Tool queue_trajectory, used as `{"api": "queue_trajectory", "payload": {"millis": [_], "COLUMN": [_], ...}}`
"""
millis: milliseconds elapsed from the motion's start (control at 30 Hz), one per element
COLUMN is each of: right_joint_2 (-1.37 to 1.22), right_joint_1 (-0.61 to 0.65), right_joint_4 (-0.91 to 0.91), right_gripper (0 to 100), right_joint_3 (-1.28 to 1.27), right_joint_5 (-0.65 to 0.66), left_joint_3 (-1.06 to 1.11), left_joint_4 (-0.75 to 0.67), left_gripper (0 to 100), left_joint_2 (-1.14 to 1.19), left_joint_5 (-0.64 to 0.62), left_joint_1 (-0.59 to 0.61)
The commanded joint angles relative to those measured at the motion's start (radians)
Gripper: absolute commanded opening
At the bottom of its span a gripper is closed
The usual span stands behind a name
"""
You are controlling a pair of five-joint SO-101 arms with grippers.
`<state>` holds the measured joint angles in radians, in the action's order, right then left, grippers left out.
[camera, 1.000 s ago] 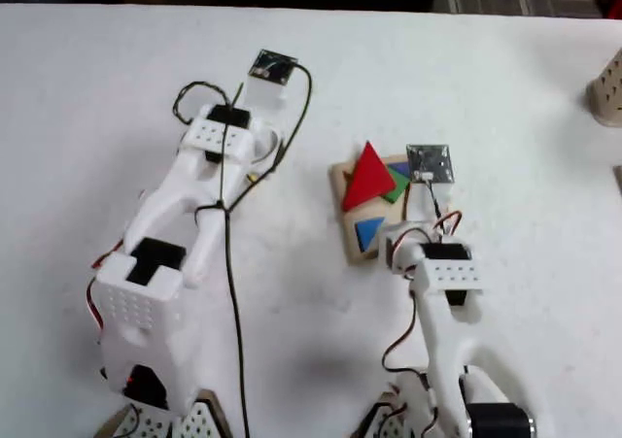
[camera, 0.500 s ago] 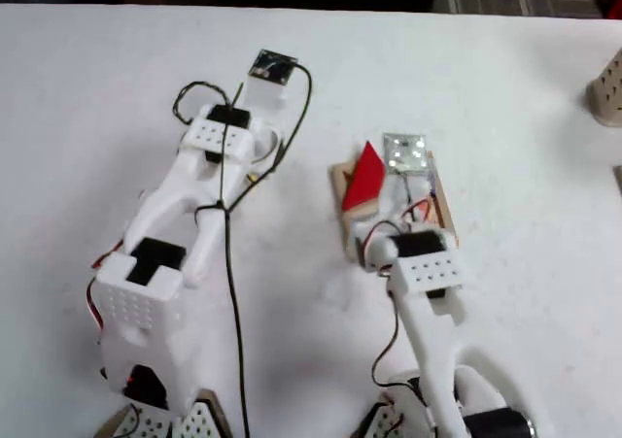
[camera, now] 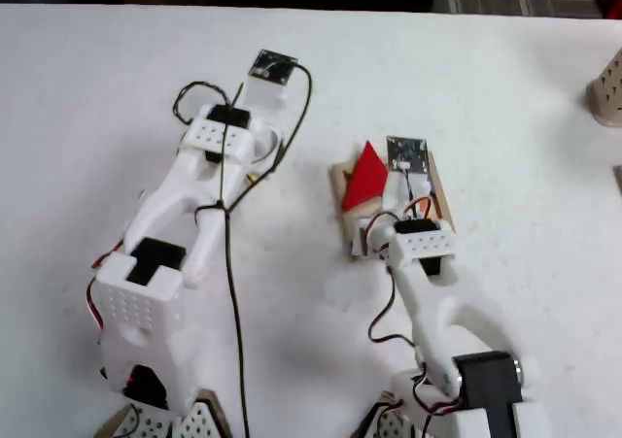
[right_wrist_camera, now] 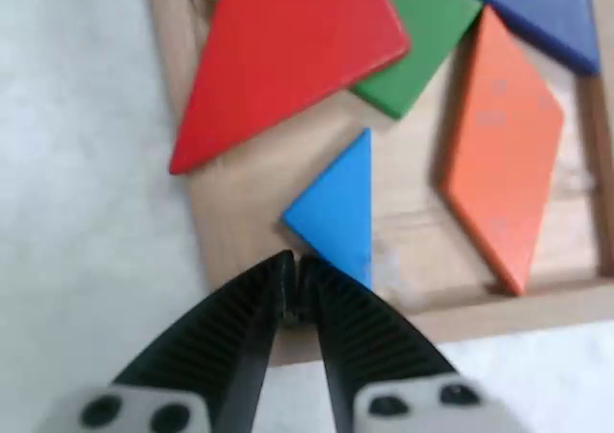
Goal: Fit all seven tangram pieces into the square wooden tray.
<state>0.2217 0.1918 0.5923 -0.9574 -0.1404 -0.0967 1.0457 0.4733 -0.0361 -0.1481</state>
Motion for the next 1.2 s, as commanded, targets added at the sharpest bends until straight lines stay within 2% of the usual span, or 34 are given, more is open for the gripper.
{"api": "queue_trajectory", "payload": {"millis": [0,300,533,767,933,1167], "right_joint_2": [0.007,0.007,-0.002,-0.076,-0.179,-0.185], "right_joint_1": [-0.028,-0.024,0.001,0.001,-0.031,-0.059], "right_joint_4": [-0.021,-0.024,0.059,0.038,-0.01,-0.001], "right_gripper": [1.8,1.8,1.8,2.0,2.0,2.0], "right_joint_3": [0.035,0.057,0.198,0.238,0.241,0.256], "right_joint_5": [0.017,0.012,0.008,-0.031,-0.031,-0.029], "left_joint_3": [-0.035,-0.034,-0.034,-0.035,-0.035,-0.035], "left_joint_4": [0.005,0.005,0.005,0.005,0.005,0.005], "left_gripper": [3,3,3,3,3,3], "left_joint_2": [-0.01,-0.01,-0.01,-0.01,-0.01,-0.01], "left_joint_5": [-0.005,-0.005,-0.005,-0.005,-0.005,-0.005], "left_joint_1": [-0.005,-0.005,-0.005,-0.005,-0.005,-0.005]}}
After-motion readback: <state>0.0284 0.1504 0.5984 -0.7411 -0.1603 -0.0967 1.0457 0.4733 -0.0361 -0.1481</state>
